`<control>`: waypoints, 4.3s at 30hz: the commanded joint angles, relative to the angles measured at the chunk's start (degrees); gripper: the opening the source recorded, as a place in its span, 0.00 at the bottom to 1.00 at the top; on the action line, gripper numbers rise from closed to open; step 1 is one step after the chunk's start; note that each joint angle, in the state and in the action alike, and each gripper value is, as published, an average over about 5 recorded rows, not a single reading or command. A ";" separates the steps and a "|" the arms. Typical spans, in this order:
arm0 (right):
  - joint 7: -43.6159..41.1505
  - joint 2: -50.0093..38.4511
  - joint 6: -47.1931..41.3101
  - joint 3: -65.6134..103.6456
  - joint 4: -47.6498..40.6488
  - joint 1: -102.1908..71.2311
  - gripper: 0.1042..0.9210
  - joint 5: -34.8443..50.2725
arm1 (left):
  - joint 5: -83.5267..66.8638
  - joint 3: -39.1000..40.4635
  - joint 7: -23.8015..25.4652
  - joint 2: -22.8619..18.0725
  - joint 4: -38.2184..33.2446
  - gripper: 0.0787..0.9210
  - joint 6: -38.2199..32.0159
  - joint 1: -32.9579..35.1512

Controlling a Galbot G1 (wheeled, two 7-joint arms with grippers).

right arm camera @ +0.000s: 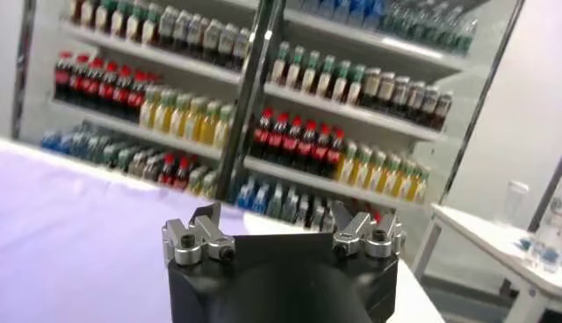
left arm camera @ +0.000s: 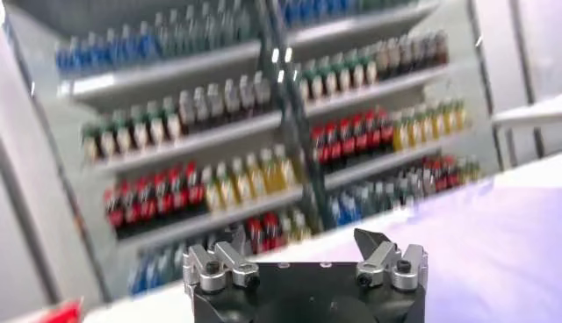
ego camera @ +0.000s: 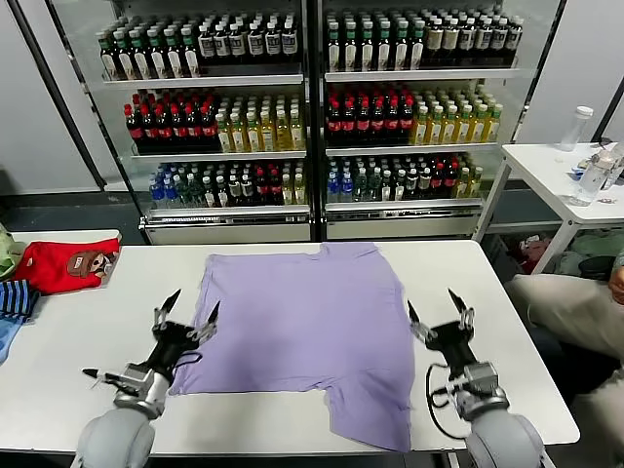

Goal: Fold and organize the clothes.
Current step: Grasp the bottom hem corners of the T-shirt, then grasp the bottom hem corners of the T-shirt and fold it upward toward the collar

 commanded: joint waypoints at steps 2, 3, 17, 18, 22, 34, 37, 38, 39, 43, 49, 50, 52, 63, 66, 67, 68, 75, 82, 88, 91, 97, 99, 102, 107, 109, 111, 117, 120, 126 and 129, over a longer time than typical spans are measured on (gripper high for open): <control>0.76 -4.90 -0.89 -0.45 6.11 -12.62 0.88 2.83 | -9.52 -3.48 -7.27 5.08 -11.10 0.88 17.65 15.36; 0.83 -4.88 -0.92 -0.74 6.20 -13.26 0.88 2.83 | -9.85 -3.68 -7.48 5.12 -10.94 0.88 17.92 15.83; 4.84 -3.19 -2.35 -5.62 4.57 -13.39 0.88 4.44 | -12.83 -5.72 -7.19 4.72 -5.77 0.88 18.44 15.09; 4.95 -3.22 -2.40 -5.83 4.52 -13.34 0.88 4.57 | -12.67 -5.74 -7.16 4.63 -5.58 0.88 18.17 14.94; 5.57 -3.30 -2.53 -6.93 4.10 -12.86 0.88 4.89 | -12.05 -5.41 -7.01 4.03 -5.02 0.88 17.15 14.33; 9.07 -3.25 -5.16 -8.32 4.40 -12.33 0.80 8.57 | -13.15 -5.04 -6.18 3.23 -4.40 0.88 16.85 14.09; 9.51 -3.24 -6.20 -8.28 4.38 -12.27 0.70 10.95 | -13.77 -4.66 -5.76 2.85 -4.45 0.83 16.56 14.22; 9.61 -3.24 -6.42 -8.25 4.30 -12.23 0.66 11.66 | -13.89 -4.55 -5.61 2.74 -4.43 0.80 16.35 14.26; 9.62 -3.22 -6.53 -8.22 4.18 -12.20 0.63 12.30 | -13.95 -4.44 -5.46 2.66 -4.41 0.76 16.11 14.29; 9.31 -3.03 -6.67 -8.14 3.58 -12.05 0.49 13.69 | -13.94 -3.89 -5.06 2.40 -4.37 0.62 15.47 14.32; 8.57 -2.83 -6.30 -7.89 2.68 -11.72 0.27 13.77 | -13.84 -3.04 -5.01 2.21 -4.32 0.42 15.32 14.17; 8.34 -2.81 -6.07 -7.79 2.72 -11.71 0.24 13.68 | -13.83 -2.99 -4.98 2.21 -4.31 0.38 15.30 14.13; 7.68 -2.81 -5.34 -7.40 2.91 -11.70 0.17 13.29 | -13.82 -2.89 -4.91 2.23 -4.35 0.31 15.26 14.06; 3.71 -8.17 -1.37 9.88 10.63 -19.83 0.01 13.01 | -14.25 -4.42 -7.10 3.63 -12.06 0.01 12.89 22.73; 3.12 -8.07 -0.99 13.28 11.80 -24.79 0.01 13.14 | -14.66 -4.50 -9.25 4.52 -15.17 0.01 12.49 28.20; 2.87 -7.81 -0.89 14.01 12.40 -26.69 0.01 13.17 | -14.54 -4.54 -9.95 4.78 -16.26 0.01 12.19 30.19; 2.59 -7.46 -0.79 14.42 13.15 -28.38 0.01 12.96 | -14.22 -4.65 -10.80 5.00 -17.40 0.01 11.79 32.16; 1.79 -5.31 -0.25 14.04 17.99 -34.92 0.01 9.91 | -13.19 -10.22 -15.64 5.84 -23.35 0.01 10.34 41.14; 2.37 -4.48 -0.47 9.65 16.95 -27.24 0.01 11.10 | -15.98 -13.72 -13.93 5.72 -22.33 0.01 10.24 34.83; 2.57 -3.69 -1.26 8.30 11.94 -18.54 0.01 13.01 | -13.98 -5.10 -13.10 3.63 -18.50 0.01 10.45 22.41; 2.56 -3.61 -1.56 7.48 9.53 -14.87 0.01 13.17 | -12.41 -1.29 -12.36 2.05 -15.24 0.01 10.50 16.40; 2.61 -2.66 -2.45 3.80 4.90 -7.48 0.01 13.72 | -7.91 2.25 -11.01 -0.35 -8.00 0.01 9.42 9.42; 2.62 -2.23 -2.62 2.52 3.69 -5.60 0.01 13.71 | -7.80 2.46 -11.04 -0.69 -6.57 0.01 9.39 8.06; 2.59 -1.50 -3.06 1.12 2.34 -2.84 0.01 13.99 | -7.79 2.10 -11.21 -0.86 -5.10 0.01 9.50 6.48; 2.44 -0.52 -3.87 -0.95 1.16 0.11 0.01 14.63 | -7.83 0.98 -11.52 -0.80 -3.55 0.01 9.89 4.78; 2.34 -0.18 -4.01 -1.81 0.76 0.74 0.01 14.53 | -7.83 0.87 -11.44 -0.74 -3.10 0.01 10.01 4.45; 2.28 0.18 -4.04 -2.52 0.20 1.28 0.01 14.27 | -7.83 1.20 -11.28 -0.76 -2.69 0.01 10.02 4.29; 2.18 0.93 -4.15 -3.38 -1.14 3.03 0.01 13.90 | -7.79 2.45 -11.02 -1.28 -2.20 0.01 9.76 3.82; 2.13 1.08 -4.29 -3.46 -1.76 3.81 0.01 13.93 | -7.79 2.18 -10.93 -1.22 -2.01 0.01 9.82 3.21; 2.22 1.42 -4.58 -3.78 -3.05 5.93 0.01 14.03 | -7.79 2.39 -9.96 -0.82 -0.70 0.01 10.26 1.78; 2.31 1.67 -4.97 -4.01 -3.66 6.99 0.01 14.15 | -7.80 2.64 -9.30 -0.63 0.36 0.01 10.63 1.14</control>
